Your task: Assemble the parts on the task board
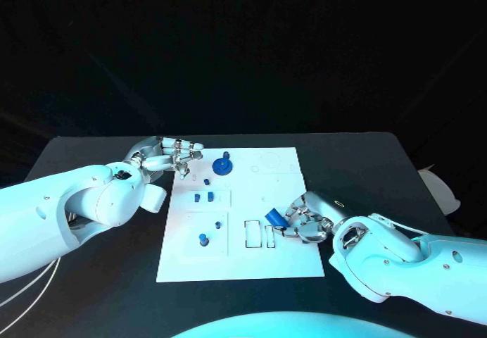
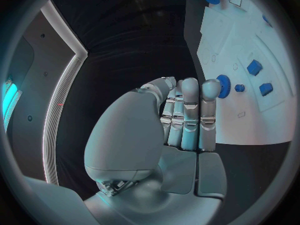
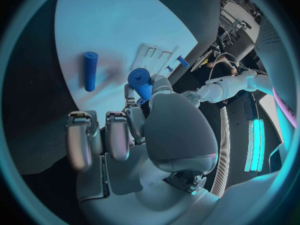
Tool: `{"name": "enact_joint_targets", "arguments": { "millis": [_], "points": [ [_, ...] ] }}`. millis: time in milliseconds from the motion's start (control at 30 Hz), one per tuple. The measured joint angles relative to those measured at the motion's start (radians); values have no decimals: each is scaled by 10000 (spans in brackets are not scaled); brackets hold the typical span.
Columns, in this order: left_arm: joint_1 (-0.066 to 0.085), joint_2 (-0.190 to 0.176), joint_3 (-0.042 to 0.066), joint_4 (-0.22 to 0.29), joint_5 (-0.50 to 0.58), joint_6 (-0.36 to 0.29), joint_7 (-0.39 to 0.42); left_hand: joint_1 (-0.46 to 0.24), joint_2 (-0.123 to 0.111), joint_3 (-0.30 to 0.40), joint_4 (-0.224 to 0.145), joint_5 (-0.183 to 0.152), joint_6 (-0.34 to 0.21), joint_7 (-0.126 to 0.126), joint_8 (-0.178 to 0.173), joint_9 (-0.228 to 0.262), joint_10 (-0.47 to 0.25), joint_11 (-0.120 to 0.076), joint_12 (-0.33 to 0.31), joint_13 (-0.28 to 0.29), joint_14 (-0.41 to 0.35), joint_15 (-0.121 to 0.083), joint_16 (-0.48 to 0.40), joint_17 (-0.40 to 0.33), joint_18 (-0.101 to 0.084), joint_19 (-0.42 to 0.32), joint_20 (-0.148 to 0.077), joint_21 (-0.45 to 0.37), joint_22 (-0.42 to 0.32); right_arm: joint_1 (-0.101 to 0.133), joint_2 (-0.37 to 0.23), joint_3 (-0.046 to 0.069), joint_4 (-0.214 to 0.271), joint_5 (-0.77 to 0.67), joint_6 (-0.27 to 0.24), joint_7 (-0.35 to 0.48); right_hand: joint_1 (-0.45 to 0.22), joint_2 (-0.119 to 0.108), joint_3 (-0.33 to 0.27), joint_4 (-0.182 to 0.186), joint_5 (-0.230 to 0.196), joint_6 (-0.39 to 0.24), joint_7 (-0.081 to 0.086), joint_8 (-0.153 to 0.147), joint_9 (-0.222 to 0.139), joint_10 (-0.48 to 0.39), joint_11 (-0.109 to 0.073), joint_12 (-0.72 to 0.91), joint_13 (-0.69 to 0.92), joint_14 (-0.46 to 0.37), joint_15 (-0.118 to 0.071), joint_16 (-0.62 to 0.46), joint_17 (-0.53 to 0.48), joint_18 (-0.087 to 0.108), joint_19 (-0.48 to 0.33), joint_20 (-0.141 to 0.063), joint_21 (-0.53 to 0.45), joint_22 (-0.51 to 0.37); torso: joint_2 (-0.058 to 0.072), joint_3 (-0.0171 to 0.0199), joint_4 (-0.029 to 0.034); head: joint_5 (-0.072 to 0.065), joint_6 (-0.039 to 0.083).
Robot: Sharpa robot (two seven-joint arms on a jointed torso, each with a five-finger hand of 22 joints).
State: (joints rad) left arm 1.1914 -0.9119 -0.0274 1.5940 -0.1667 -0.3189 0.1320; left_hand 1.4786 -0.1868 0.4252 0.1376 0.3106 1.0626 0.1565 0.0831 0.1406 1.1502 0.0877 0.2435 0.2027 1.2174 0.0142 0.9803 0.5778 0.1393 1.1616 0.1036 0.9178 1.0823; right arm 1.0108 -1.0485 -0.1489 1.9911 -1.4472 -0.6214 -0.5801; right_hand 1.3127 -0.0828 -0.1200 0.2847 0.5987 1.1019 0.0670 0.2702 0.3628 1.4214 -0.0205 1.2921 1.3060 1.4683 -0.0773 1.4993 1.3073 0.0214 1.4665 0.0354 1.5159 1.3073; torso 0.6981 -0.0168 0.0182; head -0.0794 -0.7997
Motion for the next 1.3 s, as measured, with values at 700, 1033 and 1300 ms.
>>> {"name": "enact_joint_targets", "arguments": {
  "millis": [700, 1033, 1300],
  "points": [
    [0, 5, 0, 26, 0, 13, 0, 0, 0, -29, -29, 0, 0, 0, 0, -8, 0, 0, 0, 9, 0, 0, 0, -9, 0, 0, 0, 0, -9, 21, 794, 18, 31, 1085, 769, 48, -560, 207, -223, 79, 5, 34, 33, 122, 236, 57, -54, 60, 23, 0, 1, 97, 7, 1, 0, 1, 50, 6, 1, -14, 28, 60, -19],
    [4, 8, 0, 38, 0, 13, 1, 0, 0, -28, -28, 0, 0, 0, 0, -7, -37, -37, 0, 8, 0, 0, 0, -8, -1, 0, 0, 0, -8, 38, 921, 35, -78, 1401, 843, 35, -676, 271, -236, 80, 0, 34, 32, 122, 285, 57, -53, 60, 22, 0, 1, 97, 5, 0, 0, 2, 50, 5, 5, -8, 24, 94, -37],
    [3, 2, 0, 49, 0, 14, 1, 0, 0, -28, -28, 0, 0, 0, 0, -7, -37, -37, 0, 6, 0, 0, 0, -8, 0, 0, 0, 0, -8, 28, 1031, 19, -195, 1464, 843, 32, -1696, 149, -754, 89, -2637, 342, -275, 222, 461, 108, -37, 60, 20, 0, 2, 97, 5, 1, 0, 2, 49, 4, 12, -7, 29, 93, -39]
  ]
}}
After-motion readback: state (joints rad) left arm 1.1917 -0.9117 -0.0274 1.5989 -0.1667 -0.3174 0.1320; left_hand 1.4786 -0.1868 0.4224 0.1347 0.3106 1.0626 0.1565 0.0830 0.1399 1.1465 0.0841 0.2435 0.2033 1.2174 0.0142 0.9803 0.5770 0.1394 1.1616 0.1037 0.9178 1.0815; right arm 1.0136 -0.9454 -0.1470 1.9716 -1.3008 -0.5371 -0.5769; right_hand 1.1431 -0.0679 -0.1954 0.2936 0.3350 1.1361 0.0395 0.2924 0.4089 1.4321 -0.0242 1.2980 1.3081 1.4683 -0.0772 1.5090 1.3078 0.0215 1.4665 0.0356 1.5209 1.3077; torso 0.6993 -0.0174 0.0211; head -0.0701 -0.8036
